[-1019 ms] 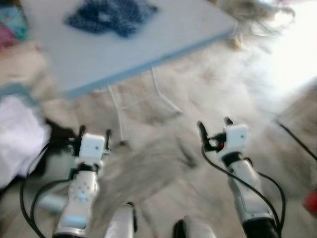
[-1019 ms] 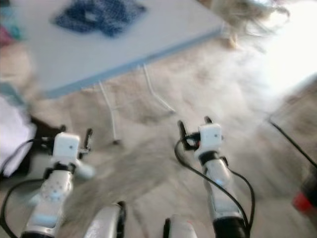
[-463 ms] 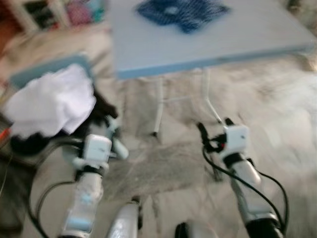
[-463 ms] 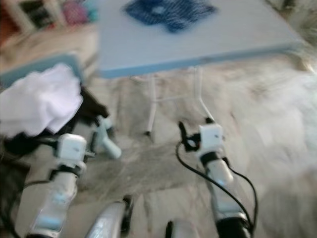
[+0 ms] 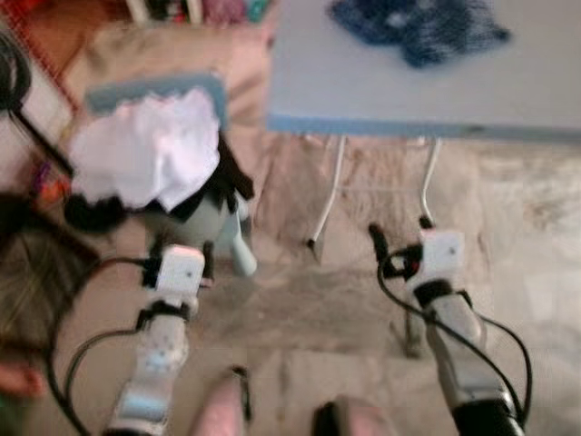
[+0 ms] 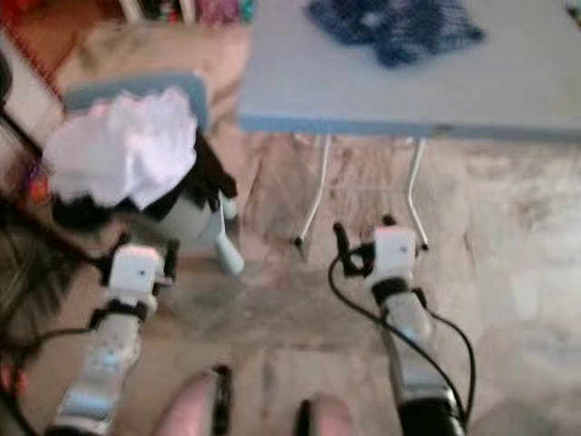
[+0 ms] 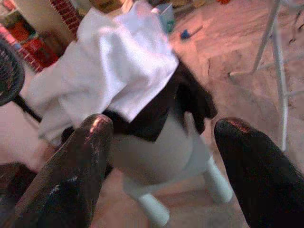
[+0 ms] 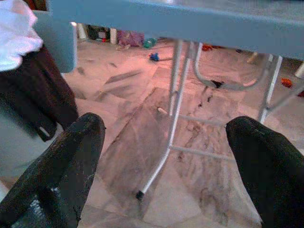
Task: Hang hanger
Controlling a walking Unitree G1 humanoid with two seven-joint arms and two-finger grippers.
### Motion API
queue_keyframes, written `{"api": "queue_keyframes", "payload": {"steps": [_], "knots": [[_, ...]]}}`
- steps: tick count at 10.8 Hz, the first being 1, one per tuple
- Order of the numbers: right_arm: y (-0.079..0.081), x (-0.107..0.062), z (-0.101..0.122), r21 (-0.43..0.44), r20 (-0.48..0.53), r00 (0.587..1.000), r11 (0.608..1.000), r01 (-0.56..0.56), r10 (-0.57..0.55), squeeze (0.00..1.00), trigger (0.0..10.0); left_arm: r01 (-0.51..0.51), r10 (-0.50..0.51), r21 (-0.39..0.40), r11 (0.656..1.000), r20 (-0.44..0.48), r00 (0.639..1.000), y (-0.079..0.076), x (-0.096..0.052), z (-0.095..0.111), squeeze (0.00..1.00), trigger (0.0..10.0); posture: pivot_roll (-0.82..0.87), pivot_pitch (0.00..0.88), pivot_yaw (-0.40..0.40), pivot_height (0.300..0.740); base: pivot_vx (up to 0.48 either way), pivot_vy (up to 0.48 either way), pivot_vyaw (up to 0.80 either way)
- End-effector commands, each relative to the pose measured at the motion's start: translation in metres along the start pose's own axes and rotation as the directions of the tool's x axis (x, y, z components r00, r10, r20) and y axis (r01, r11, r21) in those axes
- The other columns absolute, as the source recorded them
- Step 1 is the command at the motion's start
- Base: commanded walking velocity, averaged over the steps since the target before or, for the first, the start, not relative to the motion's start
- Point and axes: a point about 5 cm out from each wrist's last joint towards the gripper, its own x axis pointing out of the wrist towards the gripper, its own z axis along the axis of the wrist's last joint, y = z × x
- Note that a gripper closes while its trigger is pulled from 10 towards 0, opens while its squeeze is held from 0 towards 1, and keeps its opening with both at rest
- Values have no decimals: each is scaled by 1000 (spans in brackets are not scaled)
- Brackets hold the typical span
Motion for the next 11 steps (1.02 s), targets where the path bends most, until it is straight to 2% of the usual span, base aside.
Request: {"api": "queue_keyframes", "payload": {"steps": [1, 2, 9, 10, 11], "knots": [[1, -3, -5, 10, -22, 1000, 1000, 2, -1, 0, 10000, -3, 3, -10, 1000, -25, 1000, 2, -1, -4, 0, 10000, 35, 221, -22, 740, 0, 0, 0], [1, -3, -5, 12, -23, 1000, 1000, 2, -2, 0, 10000, -4, 3, -30, 1000, -31, 1000, 2, -1, -4, 0, 10000, 36, 222, -22, 740, 0, 0, 0], [2, 2, -4, 26, -17, 1000, 1000, 11, -10, 0, 10000, 10, -10, -4, 1000, -13, 1000, 2, 6, 2, 0, 10000, 41, 205, -15, 740, 0, 480, 0], [2, 4, -3, 29, -12, 1000, 1000, 12, -12, 0, 10000, 14, -15, 21, 1000, 26, 1000, 4, 7, 6, 0, 10000, 45, 209, -16, 740, 0, 0, 0], [2, 4, -2, 34, -10, 1000, 999, 14, -13, 0, 10000, 11, -11, 1, 1000, 25, 1000, 6, 4, 6, 0, 10000, 53, 218, -24, 740, 0, 0, 0]]}}
